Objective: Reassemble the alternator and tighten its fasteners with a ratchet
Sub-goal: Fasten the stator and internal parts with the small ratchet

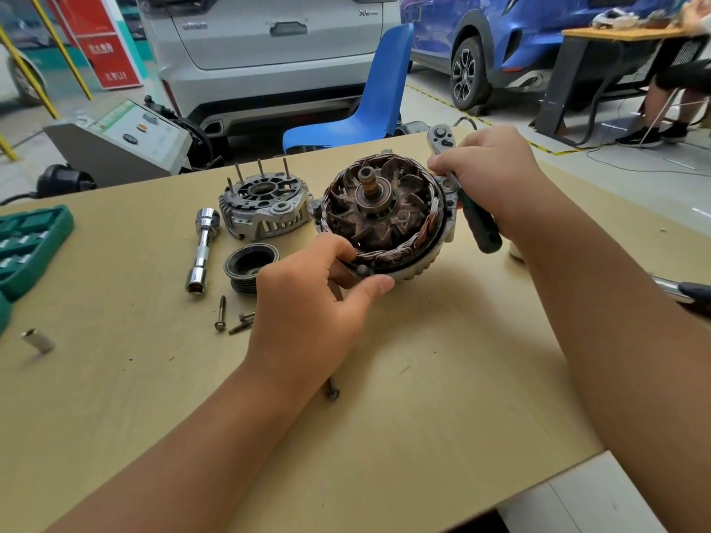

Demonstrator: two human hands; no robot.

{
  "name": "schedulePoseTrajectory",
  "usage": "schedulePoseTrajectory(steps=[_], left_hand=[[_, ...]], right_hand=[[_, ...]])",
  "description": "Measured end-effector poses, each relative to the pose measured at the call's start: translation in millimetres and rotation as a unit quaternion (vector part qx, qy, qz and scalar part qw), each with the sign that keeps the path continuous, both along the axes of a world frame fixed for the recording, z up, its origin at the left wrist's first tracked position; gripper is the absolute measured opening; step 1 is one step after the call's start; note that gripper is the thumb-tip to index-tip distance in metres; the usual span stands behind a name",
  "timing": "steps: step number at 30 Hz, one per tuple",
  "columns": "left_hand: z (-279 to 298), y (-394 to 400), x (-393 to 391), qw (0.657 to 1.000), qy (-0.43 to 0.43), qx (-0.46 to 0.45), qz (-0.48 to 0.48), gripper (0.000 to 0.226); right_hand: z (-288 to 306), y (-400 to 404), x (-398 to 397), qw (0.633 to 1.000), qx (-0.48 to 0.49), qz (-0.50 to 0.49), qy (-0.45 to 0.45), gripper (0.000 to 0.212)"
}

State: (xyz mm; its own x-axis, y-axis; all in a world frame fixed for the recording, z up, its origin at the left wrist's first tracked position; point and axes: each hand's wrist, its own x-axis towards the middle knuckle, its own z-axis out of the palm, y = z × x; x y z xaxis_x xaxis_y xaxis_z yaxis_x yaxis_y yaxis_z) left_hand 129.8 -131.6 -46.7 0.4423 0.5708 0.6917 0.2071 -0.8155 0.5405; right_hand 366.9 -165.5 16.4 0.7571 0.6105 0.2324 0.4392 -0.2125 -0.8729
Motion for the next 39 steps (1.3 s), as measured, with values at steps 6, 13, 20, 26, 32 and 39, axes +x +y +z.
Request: schedulePoseTrajectory(steps=[6,13,20,26,32,39], left_hand=[[-1.4,0.2,-3.9,1.0,0.013,0.008,0.003,0.026],[-0.6,-3.7,-2.4,0.998,0.003,0.057,-0.015,0.018],[-2.4,-1.3,-1.7,0.997,0.004,0.072,0.003,0.016],[-4.0,-2.5,-1.3,0.994,0.015,0.104,0.008,0.016],[-5.7,-2.2,-0.9,0.994,0.028,0.101,0.006,0.014],[-7.2,-0.3,0.9,0.994,0.026,0.103,0.012,0.018]], right_hand=[[0.4,-1.1,-1.6,1.0,-0.004,0.002,-0.005,0.045],[0.8,-1.2,-3.3,1.0,-0.004,0.003,-0.005,0.042],[0.8,-0.8,-1.1,1.0,0.0,0.012,0.014,0.051],[0.0,-0.5,-1.5,1.0,-0.002,0.011,0.015,0.047],[-3.1,1.9,1.3,1.0,0.009,0.002,0.008,0.03],[-3.7,-0.4,1.5,0.999,0.053,0.003,0.001,0.022]])
